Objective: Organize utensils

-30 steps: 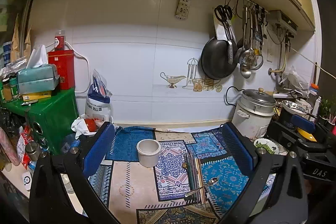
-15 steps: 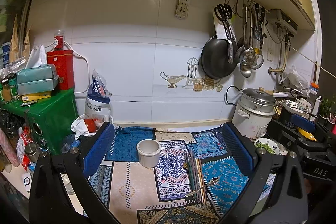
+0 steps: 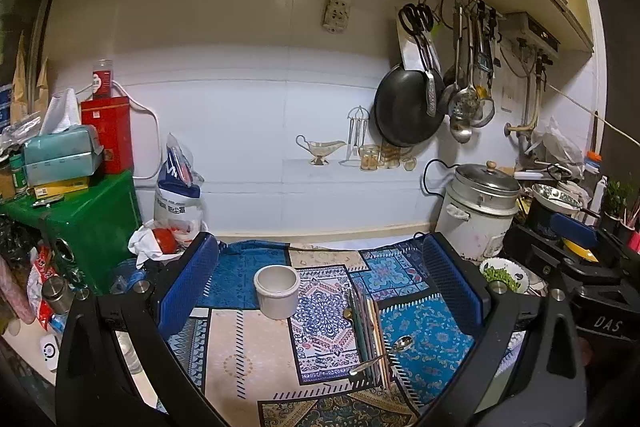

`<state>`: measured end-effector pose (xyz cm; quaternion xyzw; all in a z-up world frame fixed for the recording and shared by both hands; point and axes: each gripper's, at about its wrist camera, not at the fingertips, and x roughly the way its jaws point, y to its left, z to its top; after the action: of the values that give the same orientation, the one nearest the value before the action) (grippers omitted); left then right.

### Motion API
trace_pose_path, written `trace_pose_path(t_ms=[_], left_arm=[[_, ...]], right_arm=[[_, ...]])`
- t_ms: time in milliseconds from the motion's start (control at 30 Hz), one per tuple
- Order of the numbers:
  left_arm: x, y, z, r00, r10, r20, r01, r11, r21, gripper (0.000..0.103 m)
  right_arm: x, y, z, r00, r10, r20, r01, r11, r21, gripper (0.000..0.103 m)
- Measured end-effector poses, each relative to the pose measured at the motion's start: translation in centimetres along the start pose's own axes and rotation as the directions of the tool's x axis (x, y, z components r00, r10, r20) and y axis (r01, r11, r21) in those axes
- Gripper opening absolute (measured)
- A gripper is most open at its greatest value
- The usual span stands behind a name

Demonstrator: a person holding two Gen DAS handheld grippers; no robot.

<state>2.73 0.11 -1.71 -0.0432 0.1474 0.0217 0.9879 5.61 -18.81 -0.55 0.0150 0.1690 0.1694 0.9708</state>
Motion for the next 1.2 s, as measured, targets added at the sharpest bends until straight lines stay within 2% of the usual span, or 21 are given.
trace_pose_path(t_ms=[167,367,467,567,667,733,900,933,1000,1033,1100,1133,1200], left_arm=[[1.1,-0.3,-0.6,0.999,0.029,-0.029,-0.029,1.000,0.009,0.103],[4.2,0.1,-2.4,0.990,0.046,-0.132,-0.046,0.999,0.004,0.103],[6.2,0.3,-3.9,0.979,0.057,-0.196,-0.059,0.998,-0.002,0.103],[8.7,0.4,-5.9,0.960,0.052,-0.276,-0.052,0.999,0.008,0.103],[11.6,0.1,-8.4,0.927,0.057,-0.371,-0.048,0.998,0.035,0.097],[13.3,-0.2,-10.1,0.901,0.061,-0.429,-0.042,0.998,0.055,0.090],[17.3,-1.0,-14.0,0.828,0.033,-0.560,0.009,0.997,0.071,0.078],[18.1,-1.4,-14.9,0.808,0.018,-0.589,0.029,0.997,0.070,0.076],[19.6,-1.9,-16.1,0.781,-0.006,-0.625,0.057,0.996,0.063,0.071],[20.5,-2.4,-16.9,0.758,-0.024,-0.652,0.080,0.995,0.056,0.066],[21.7,-3.3,-17.9,0.728,-0.043,-0.684,0.112,0.992,0.056,0.060],[22.5,-4.1,-18.6,0.708,-0.052,-0.704,0.133,0.989,0.061,0.056],[23.6,-5.3,-19.3,0.681,-0.070,-0.729,0.171,0.983,0.065,0.050]], right_arm=[[0.7,-0.4,-0.4,1.000,-0.007,-0.026,0.007,1.000,0.005,0.103],[2.4,-1.3,-1.4,0.995,-0.026,-0.092,0.027,1.000,0.010,0.103],[3.9,-2.0,-2.4,0.988,-0.023,-0.154,0.026,1.000,0.017,0.103],[5.3,-2.9,-3.4,0.977,-0.017,-0.211,0.023,0.999,0.029,0.103],[7.5,-3.9,-5.2,0.956,-0.024,-0.293,0.034,0.999,0.031,0.103],[8.7,-4.5,-6.3,0.939,-0.031,-0.342,0.045,0.998,0.032,0.103],[12.6,-6.8,-10.1,0.866,-0.039,-0.498,0.070,0.997,0.044,0.103],[13.3,-7.3,-10.8,0.852,-0.040,-0.523,0.076,0.996,0.047,0.102],[14.6,-8.2,-12.4,0.817,-0.035,-0.576,0.083,0.995,0.057,0.097],[15.2,-8.6,-13.1,0.802,-0.030,-0.596,0.084,0.994,0.063,0.093],[16.3,-9.4,-14.3,0.769,-0.014,-0.639,0.086,0.993,0.083,0.085],[16.7,-9.8,-14.8,0.758,-0.003,-0.652,0.086,0.992,0.095,0.081],[17.5,-10.8,-15.6,0.734,0.022,-0.678,0.088,0.988,0.127,0.076]])
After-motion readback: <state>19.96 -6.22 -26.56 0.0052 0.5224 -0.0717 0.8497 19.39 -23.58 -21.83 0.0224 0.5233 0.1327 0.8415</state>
